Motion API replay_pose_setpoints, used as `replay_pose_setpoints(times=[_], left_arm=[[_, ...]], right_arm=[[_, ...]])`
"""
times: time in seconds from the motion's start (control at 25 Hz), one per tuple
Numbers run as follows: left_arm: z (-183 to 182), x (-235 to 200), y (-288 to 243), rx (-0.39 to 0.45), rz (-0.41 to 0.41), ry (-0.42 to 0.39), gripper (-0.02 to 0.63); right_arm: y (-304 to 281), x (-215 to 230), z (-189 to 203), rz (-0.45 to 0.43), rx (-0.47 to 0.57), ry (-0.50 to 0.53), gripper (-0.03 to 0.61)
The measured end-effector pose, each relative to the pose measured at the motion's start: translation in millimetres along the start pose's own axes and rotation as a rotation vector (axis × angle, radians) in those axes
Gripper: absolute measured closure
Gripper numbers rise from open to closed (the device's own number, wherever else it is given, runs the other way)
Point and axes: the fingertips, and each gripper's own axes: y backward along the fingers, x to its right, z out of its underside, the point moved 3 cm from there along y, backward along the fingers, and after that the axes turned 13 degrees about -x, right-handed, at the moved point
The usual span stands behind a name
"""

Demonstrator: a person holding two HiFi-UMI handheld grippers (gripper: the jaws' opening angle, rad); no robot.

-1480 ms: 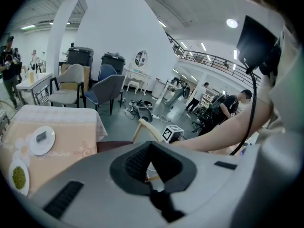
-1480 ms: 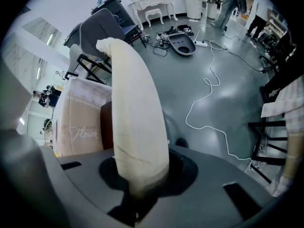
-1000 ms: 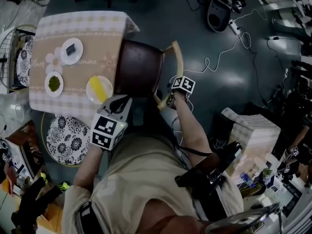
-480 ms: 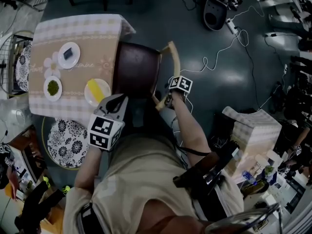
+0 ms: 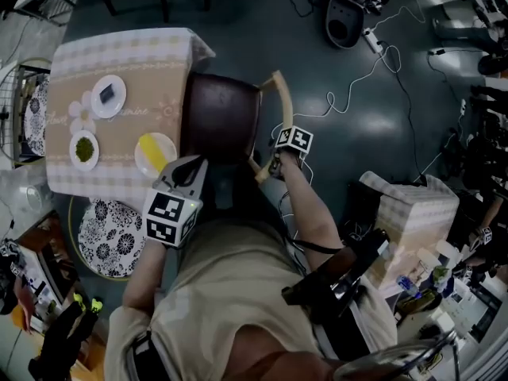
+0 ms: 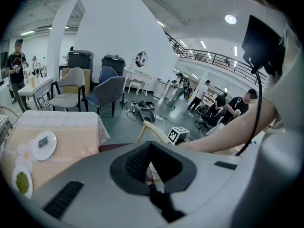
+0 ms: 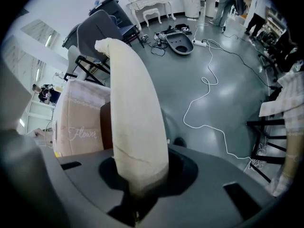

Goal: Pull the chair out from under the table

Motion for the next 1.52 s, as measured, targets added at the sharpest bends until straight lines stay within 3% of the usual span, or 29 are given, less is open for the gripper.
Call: replay_pose_setpoints(times=[0.96,1.52], left_arm=[[0,10,-1,-0.004,0.002,-0.024,0.607],[-1,12,-4,-0.010,0.005,-0.039,0.607]], right_arm=[[2,8,-1,0.002,0.015,-0.037,0.477],[12,37,0,0.007,0.031,-0.099,0.474]])
